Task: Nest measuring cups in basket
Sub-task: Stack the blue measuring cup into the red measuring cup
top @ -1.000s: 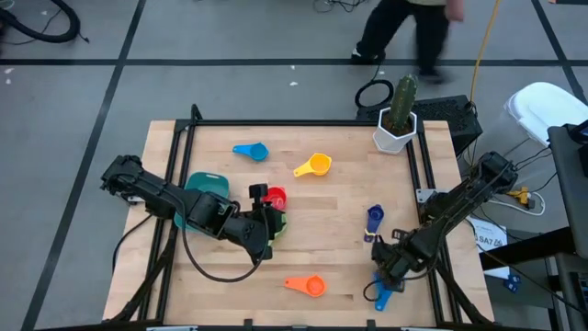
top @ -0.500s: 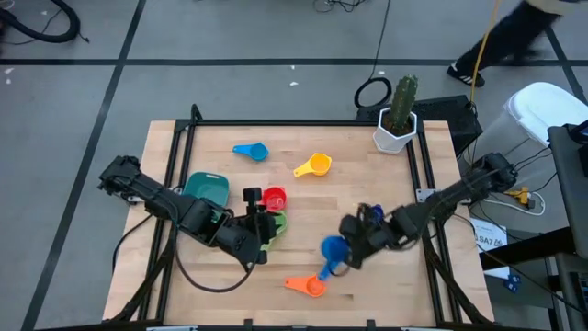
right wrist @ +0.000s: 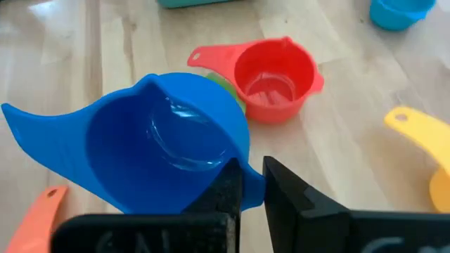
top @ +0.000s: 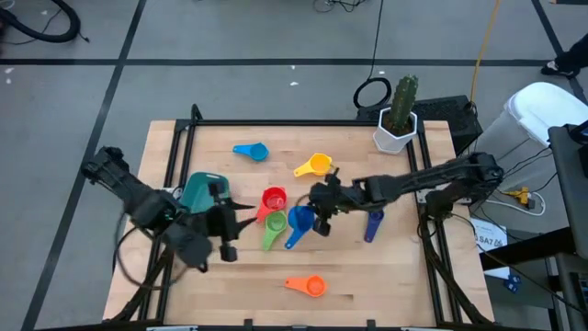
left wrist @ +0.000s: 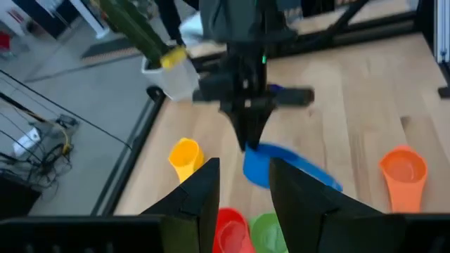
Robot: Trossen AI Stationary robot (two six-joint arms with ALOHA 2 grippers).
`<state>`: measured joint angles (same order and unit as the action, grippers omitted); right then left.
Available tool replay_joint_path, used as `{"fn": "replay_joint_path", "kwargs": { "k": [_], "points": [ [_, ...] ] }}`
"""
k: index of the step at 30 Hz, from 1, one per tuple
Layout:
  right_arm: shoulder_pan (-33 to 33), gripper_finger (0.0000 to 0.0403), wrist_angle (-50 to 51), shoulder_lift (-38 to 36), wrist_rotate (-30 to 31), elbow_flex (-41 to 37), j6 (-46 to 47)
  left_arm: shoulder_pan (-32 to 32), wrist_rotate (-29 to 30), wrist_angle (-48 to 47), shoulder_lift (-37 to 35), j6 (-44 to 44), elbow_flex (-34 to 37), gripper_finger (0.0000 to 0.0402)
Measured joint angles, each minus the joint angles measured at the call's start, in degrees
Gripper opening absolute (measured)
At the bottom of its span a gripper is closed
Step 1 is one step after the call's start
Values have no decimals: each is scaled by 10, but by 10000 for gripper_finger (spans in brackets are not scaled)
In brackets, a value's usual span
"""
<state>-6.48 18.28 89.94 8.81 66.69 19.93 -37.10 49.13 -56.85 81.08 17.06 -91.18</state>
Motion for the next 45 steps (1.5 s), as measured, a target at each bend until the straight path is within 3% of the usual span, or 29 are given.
{"fn": "replay_joint_path", "kwargs": {
  "k": [10,20,25,40,45],
  "points": [
    [40,21,26,107,0,156,-122,-28,30,-9,-12,30,0,127],
    [94,21,138,197,-54,255,-63,-47,45,-48,-13,108,0,127],
    [110,19,149,225,-92,277,-42,-54,49,-50,-13,124,0,127],
    [135,12,137,234,-91,293,-34,-58,51,-51,6,128,1,127],
    [136,12,145,234,-120,293,-24,-58,49,-51,19,122,1,127]
  ]
}}
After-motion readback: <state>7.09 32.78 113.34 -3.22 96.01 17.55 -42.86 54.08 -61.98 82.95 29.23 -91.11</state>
